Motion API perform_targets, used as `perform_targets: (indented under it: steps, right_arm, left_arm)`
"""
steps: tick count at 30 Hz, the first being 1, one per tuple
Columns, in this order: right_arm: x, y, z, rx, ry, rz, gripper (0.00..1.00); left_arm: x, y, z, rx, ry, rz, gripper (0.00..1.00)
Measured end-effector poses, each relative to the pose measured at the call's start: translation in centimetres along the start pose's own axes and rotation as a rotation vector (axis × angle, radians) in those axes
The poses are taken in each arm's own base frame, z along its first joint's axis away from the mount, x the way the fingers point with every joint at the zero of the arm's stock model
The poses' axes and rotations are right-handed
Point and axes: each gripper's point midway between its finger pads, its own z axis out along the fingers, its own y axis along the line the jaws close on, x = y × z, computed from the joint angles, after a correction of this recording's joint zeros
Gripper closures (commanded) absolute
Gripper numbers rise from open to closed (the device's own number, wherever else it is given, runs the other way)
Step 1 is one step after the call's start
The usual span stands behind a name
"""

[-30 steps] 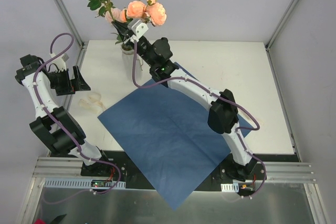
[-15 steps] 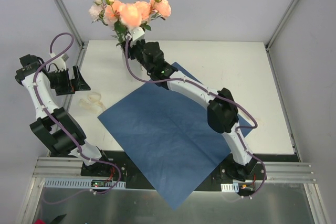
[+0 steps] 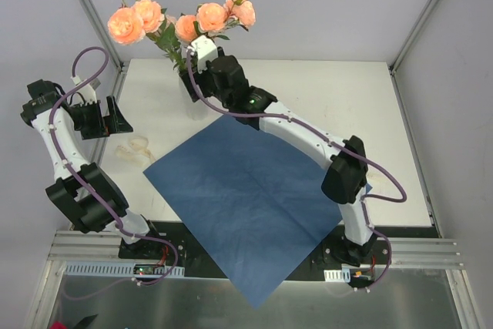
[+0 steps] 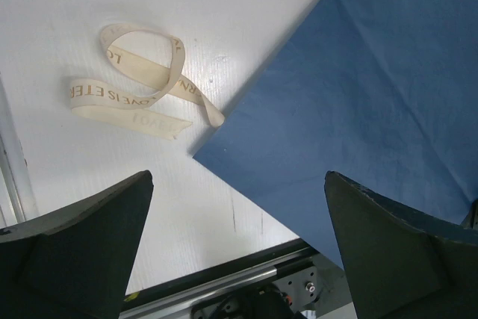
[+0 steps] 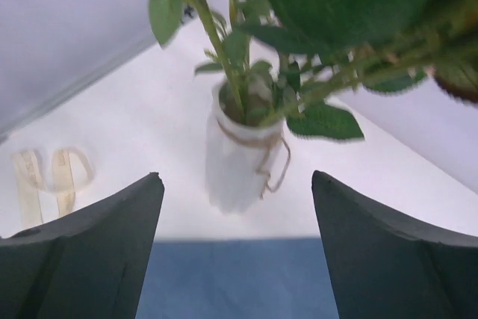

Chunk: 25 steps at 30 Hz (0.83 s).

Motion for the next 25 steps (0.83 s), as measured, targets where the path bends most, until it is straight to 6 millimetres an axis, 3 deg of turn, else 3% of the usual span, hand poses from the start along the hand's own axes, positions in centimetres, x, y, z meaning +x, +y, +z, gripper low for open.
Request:
perform_targets:
  steps: [2, 5, 12, 17, 22, 25]
  right_arm:
    - [0.6, -0.3, -1.3, 0.000, 0.040, 0.002, 0.15]
    - [2.4, -0.6, -3.6, -0.009, 0.117, 0.005, 0.03]
    - [9.1, -1.7, -10.0, -0.010, 0.337, -0.025, 0.04]
    - [13.8, -3.3, -15.8, 0.046, 0.494, -0.010, 0.04]
    - [14.2, -5.4, -19.7, 0.122, 0.530, 0.017, 0.04]
    - [13.7, -6.4, -20.7, 0.147, 0.523, 0.034, 0.04]
  left_arm:
    - [-0.1, -0.2, 0.0, 0.007, -0.004, 0.000, 0.01]
    - [0.0, -0.3, 0.0, 0.018, -0.006, -0.003, 0.01]
    - [1.0, -0.6, 0.7, 0.049, 0.013, -0.035, 0.01]
    - [2.4, -0.7, 1.5, 0.072, 0.043, -0.068, 0.01]
    - [2.9, -0.7, 1.8, 0.081, 0.054, -0.084, 0.01]
    - [2.8, -0.8, 1.9, 0.089, 0.045, -0.084, 0.01]
